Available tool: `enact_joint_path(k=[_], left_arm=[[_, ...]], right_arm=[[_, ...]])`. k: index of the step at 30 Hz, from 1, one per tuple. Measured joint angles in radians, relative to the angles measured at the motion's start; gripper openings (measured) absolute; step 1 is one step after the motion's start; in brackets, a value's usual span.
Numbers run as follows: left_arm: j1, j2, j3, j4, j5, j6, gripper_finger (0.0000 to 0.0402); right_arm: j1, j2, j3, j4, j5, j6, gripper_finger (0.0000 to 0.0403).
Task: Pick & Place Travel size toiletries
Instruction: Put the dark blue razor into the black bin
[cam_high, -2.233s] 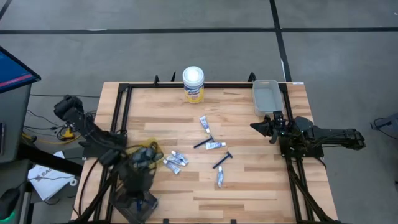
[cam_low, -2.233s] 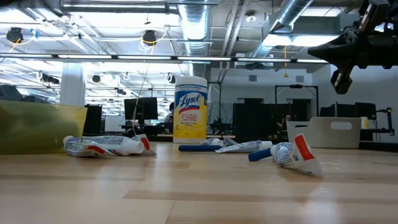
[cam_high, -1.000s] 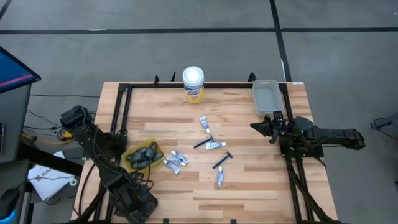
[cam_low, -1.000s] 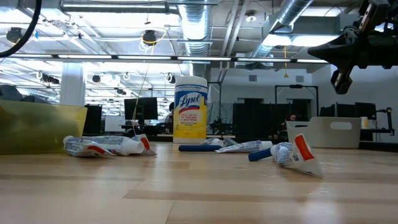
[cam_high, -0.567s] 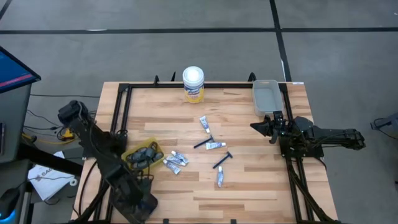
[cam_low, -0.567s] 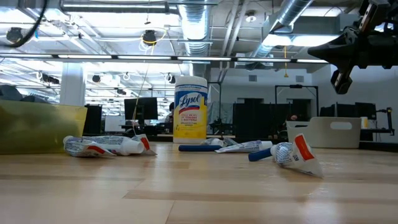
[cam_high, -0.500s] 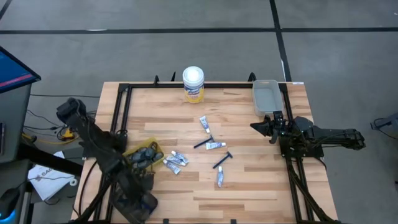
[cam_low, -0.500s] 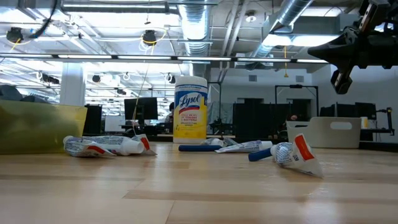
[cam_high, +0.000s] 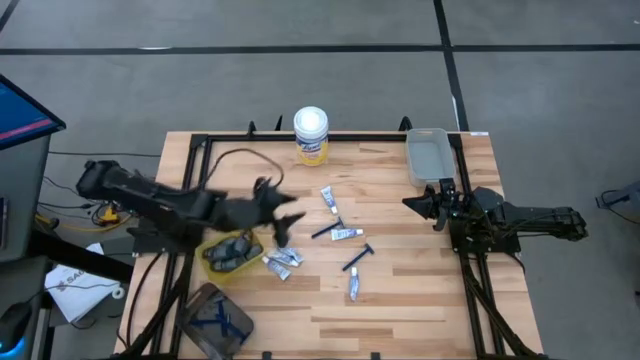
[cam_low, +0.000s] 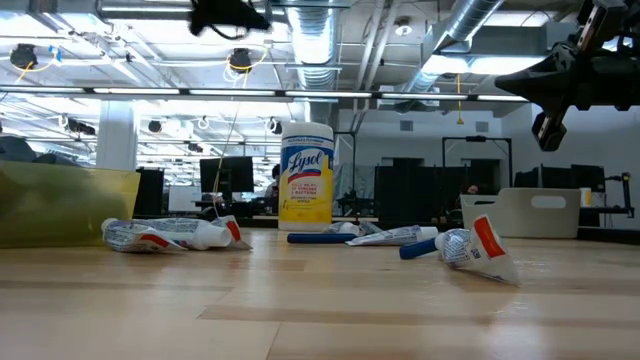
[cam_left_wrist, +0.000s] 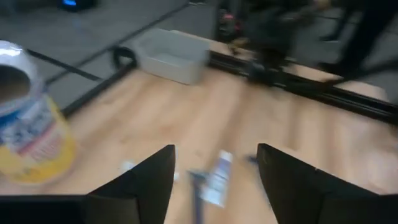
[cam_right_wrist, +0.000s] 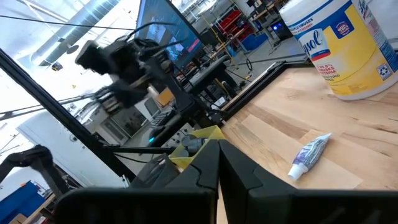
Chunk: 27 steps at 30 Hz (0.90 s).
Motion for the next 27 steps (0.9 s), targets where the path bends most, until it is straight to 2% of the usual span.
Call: enact_joint_path(k=[3, 7, 18, 27], left_arm=[[0.097, 0.093, 0.000, 0.101, 0.016, 0.054, 0.0238], [0.153, 0.231, 0.000, 0.135, 0.027, 0.081, 0.0245], [0.128, 0.577, 0.000, 0.260, 0.103, 0.046, 0.0246], [0.129, 0.700, 0.000, 0.330, 0.112, -0.041, 0.0246]], right_arm=[[0.000, 0.000, 0.000, 0.000, 0.000, 0.000, 0.0000], [0.000, 0.000, 0.000, 0.000, 0.000, 0.000, 0.0000], [0.000, 0.000, 0.000, 0.001, 0.000, 0.000, 0.0000], [0.000, 0.000, 0.000, 0.001, 0.000, 0.000, 0.0000]])
